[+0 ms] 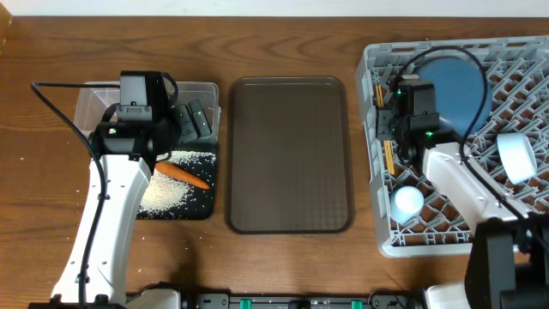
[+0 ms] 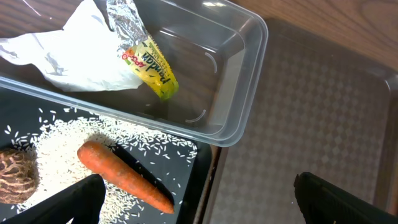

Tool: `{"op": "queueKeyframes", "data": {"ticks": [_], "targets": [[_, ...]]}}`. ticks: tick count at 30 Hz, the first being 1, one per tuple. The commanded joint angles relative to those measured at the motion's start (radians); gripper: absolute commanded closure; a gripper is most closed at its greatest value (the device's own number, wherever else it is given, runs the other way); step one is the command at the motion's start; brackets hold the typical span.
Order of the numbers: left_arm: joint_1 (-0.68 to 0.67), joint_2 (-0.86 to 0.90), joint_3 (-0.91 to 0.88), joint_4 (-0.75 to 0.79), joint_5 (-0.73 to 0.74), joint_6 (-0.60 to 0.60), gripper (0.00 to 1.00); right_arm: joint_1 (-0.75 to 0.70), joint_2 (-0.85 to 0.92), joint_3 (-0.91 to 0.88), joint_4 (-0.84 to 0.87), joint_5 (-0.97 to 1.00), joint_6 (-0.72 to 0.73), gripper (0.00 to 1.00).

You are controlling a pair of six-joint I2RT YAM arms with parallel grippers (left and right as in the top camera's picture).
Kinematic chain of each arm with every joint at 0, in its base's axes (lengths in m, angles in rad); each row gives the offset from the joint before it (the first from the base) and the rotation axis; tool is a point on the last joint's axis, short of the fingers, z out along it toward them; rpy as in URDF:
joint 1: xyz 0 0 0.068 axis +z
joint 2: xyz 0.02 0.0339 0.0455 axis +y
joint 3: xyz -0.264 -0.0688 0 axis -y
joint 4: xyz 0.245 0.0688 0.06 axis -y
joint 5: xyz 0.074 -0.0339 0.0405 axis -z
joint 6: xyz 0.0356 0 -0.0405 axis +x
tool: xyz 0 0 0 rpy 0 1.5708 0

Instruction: Sort waste into correct bins and load items into the dishwasher rack

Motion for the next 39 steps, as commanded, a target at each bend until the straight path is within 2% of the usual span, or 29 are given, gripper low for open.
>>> {"op": "queueKeyframes", "data": {"ticks": [1,2,3,12,26,34,39], "targets": [[0.002,0.005,-0.006,-0.003,-0.005,0.004,0.02,0.0,-0.113,0.033,0.026,-0.026,-0.006,0.24],[0.002,0.005,-0.006,-0.003,-0.005,0.004,0.02,0.0,-0.14,0.033,0.041,-0.026,-0.006,0.03],[0.002,0.005,-0.006,-0.003,-0.005,0.004,0.02,0.0,-0.163,0.033,0.051,-0.026,-0.006,0.01],[0.002,0.005,-0.006,-0.003,-0.005,0.004,0.02,0.002,-0.238,0.033,0.045,-0.03,-0.005,0.01],[0.002,0.005,-0.006,-0.003,-0.005,0.004,0.02,0.002,-0.238,0.033,-0.145,-0.029,-0.006,0.01],[0.002,0.005,-0.006,-0.003,-0.005,0.004,0.02,0.0,-0.248,0.029,-0.325,-0.006,-0.01,0.01],[0.002,0.005,-0.006,-0.003,-0.005,0.004,0.02,0.0,-0.353,-0.001,-0.301,0.057,-0.047,0.01]]}}
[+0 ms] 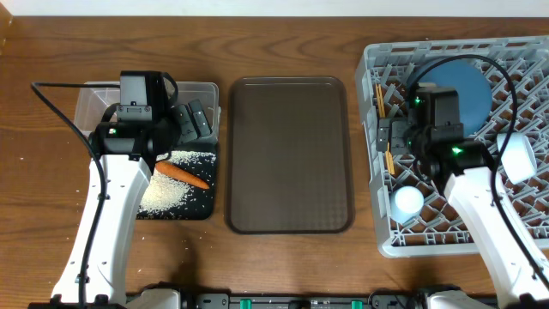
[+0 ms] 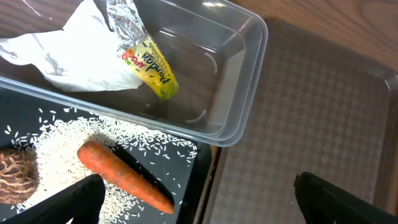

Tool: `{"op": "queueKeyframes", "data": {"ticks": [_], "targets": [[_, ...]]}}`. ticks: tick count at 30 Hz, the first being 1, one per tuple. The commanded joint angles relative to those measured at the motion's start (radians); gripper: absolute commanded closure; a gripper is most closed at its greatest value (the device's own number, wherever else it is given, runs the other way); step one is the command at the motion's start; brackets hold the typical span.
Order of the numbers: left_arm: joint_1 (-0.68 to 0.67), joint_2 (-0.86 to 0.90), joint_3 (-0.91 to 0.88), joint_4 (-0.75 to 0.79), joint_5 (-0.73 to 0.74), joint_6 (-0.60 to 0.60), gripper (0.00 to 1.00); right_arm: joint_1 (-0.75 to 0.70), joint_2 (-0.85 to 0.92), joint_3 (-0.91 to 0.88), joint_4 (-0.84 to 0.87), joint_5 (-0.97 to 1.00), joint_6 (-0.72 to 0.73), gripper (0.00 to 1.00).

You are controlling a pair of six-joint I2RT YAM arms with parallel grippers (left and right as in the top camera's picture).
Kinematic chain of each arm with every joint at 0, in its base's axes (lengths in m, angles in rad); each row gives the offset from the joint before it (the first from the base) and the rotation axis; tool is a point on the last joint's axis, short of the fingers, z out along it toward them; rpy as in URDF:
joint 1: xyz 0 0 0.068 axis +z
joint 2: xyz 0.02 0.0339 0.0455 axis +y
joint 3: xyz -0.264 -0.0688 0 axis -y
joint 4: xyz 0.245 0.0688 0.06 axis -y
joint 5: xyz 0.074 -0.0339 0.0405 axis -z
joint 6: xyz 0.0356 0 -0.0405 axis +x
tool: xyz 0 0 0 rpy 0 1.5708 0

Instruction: Sort waste into correct bins and load items into the dishwasher rack

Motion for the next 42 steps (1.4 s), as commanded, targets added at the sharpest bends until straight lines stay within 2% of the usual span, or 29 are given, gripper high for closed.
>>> {"op": "queueKeyframes", "data": {"ticks": [1,5,14,18,22,29,33,36,39,42], "targets": [[0.002,0.005,-0.006,-0.003,-0.005,0.004,0.02,0.001,-0.119,-0.031,0.035,0.064,-0.039,0.01],[0.002,0.005,-0.006,-0.003,-0.005,0.004,0.02,0.001,-0.294,-0.141,0.17,0.066,-0.085,0.01],[0.002,0.005,-0.006,-0.003,-0.005,0.004,0.02,-0.005,-0.788,-0.632,0.72,0.105,-0.098,0.01],[0.002,0.005,-0.006,-0.003,-0.005,0.004,0.02,-0.028,-0.971,-0.8,0.824,0.085,-0.098,0.01],[0.002,0.005,-0.006,-0.003,-0.005,0.004,0.02,-0.053,-1.089,-0.892,0.829,0.06,-0.098,0.01],[0.002,0.005,-0.006,-0.003,-0.005,0.004,0.02,-0.058,-1.187,-0.981,0.824,0.058,-0.098,0.01],[0.002,0.005,-0.006,-0.003,-0.005,0.004,0.02,-0.059,-1.255,-0.979,0.701,0.027,-0.099,0.01],[0.002,0.005,-0.006,-0.003,-0.005,0.004,0.02,-0.062,-1.358,-0.98,0.541,-0.005,-0.119,0.01],[0.002,0.005,-0.006,-0.003,-0.005,0.004,0.02,-0.076,-1.348,-0.98,0.473,-0.047,-0.15,0.01],[0.002,0.005,-0.006,-0.003,-0.005,0.004,0.02,-0.093,-1.347,-0.98,0.455,-0.106,-0.247,0.01]]}}
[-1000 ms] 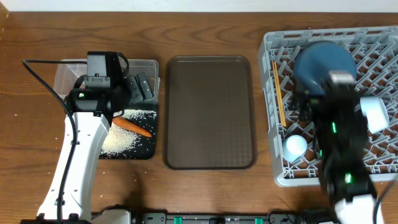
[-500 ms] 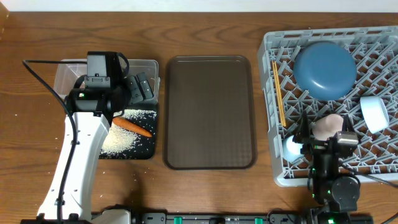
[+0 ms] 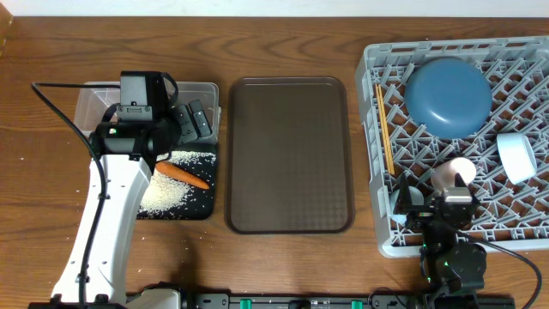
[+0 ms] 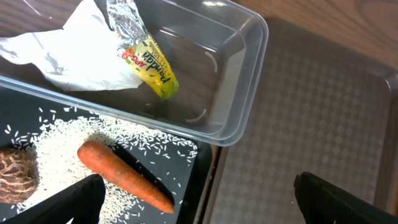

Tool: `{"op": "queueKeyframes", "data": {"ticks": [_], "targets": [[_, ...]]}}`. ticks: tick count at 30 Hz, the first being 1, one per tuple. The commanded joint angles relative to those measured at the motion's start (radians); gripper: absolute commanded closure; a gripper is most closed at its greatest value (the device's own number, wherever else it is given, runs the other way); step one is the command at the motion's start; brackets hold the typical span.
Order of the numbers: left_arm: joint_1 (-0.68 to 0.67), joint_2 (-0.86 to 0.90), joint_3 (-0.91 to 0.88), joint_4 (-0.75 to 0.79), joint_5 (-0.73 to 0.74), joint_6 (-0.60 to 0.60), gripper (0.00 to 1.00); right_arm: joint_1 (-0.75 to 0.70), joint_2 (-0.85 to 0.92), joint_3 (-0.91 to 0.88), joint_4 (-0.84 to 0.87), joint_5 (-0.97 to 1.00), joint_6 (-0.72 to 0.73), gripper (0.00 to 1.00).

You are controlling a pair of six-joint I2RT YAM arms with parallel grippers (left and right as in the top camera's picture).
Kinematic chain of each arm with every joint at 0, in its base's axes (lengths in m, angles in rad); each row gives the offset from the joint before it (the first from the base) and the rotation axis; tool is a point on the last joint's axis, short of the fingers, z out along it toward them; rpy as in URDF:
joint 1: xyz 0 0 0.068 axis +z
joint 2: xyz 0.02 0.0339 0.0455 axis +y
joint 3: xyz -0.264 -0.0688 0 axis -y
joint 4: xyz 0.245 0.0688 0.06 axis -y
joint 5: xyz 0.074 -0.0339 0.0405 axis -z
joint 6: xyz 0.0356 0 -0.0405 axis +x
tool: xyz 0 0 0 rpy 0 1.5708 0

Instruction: Sort waste into correct bins and load items into the dishwasher rack

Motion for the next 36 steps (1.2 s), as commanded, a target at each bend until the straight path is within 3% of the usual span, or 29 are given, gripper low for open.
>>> {"op": "queueKeyframes", "data": {"ticks": [1,10,36], "targets": [[0.002,0.005,-0.004,-0.002,-0.005,0.004,0.02,-0.037,-0.01,-0.002,-0.011,-0.084,-0.127,0.01],[0.002,0.005,-0.004,-0.002,-0.005,0.004,0.02,-0.106,-0.01,-0.002,-0.011,-0.086,-0.164,0.01],[0.002,0.005,-0.004,-0.002,-0.005,0.004,0.02,-0.037,-0.011,-0.002,0.001,0.037,0.001,0.01]]}}
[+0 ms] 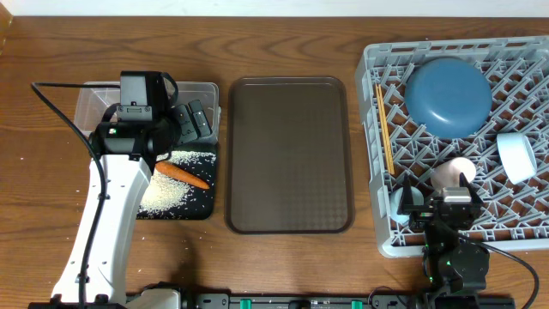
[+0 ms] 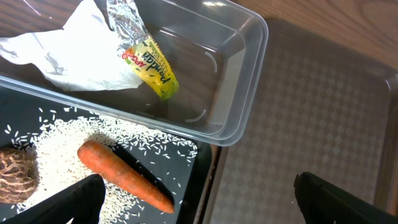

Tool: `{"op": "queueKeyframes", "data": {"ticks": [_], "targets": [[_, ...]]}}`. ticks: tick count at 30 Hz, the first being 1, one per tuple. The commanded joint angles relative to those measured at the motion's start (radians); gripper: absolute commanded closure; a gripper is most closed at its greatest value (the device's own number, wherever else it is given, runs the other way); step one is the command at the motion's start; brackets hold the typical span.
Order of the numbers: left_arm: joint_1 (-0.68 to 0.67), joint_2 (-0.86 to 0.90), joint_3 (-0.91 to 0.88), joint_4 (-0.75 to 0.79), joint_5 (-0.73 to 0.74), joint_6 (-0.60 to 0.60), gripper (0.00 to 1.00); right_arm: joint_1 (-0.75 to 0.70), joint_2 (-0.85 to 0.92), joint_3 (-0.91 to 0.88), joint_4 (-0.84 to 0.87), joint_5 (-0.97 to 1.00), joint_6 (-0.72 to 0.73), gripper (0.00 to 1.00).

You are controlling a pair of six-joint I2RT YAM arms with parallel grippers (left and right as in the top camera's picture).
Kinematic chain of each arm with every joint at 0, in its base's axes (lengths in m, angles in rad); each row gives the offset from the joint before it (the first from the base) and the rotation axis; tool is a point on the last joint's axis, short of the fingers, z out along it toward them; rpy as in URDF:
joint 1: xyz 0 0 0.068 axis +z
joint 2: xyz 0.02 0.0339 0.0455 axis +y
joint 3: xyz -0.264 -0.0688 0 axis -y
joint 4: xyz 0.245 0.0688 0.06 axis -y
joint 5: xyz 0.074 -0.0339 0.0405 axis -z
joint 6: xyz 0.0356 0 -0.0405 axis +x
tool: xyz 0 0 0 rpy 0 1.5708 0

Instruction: Sort waste into correct bins and load items into the dishwasher rack

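Note:
My left gripper (image 2: 199,200) is open and empty, hanging over the seam between the black tray (image 1: 204,199) and the brown tray (image 1: 289,154). A carrot (image 2: 124,177) lies on scattered rice (image 2: 56,140) in the black tray, beside a brown lump (image 2: 15,177). The clear bin (image 2: 239,74) holds white paper (image 2: 62,53) and a foil wrapper (image 2: 146,62). The grey rack (image 1: 515,51) carries a blue bowl (image 1: 448,94), a white cup (image 1: 516,154), chopsticks (image 1: 383,129) and a pale cup (image 1: 452,170). My right arm (image 1: 448,232) is folded at the rack's near edge, its jaws indistinct.
The brown tray lies between the bins and the rack with nothing on it. The left arm's black cable (image 1: 51,107) loops over the wood at the far left. The rack's near left corner is partly covered by the right arm.
The right arm has shifted only slightly at the rack's near edge. The left gripper, the carrot, the bins and the rack's contents are as they were.
At first the right arm reached over the rack's left side by the chopsticks, hiding part of the blue bowl. Then it stood a little further right over the rack. By 1.2 s ago it was folded at the near edge, the bowl fully visible. The left arm stayed still.

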Motion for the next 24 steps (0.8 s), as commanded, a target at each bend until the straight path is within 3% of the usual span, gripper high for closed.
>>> {"op": "queueKeyframes", "data": {"ticks": [1,24], "targets": [[0.002,0.005,-0.004,-0.003,-0.005,0.004,0.02,0.009,-0.008,-0.002,0.002,0.05,0.06,0.01],[0.002,0.005,-0.004,-0.003,-0.005,0.004,0.02,0.009,-0.007,-0.002,0.002,0.037,0.082,0.01]]}}
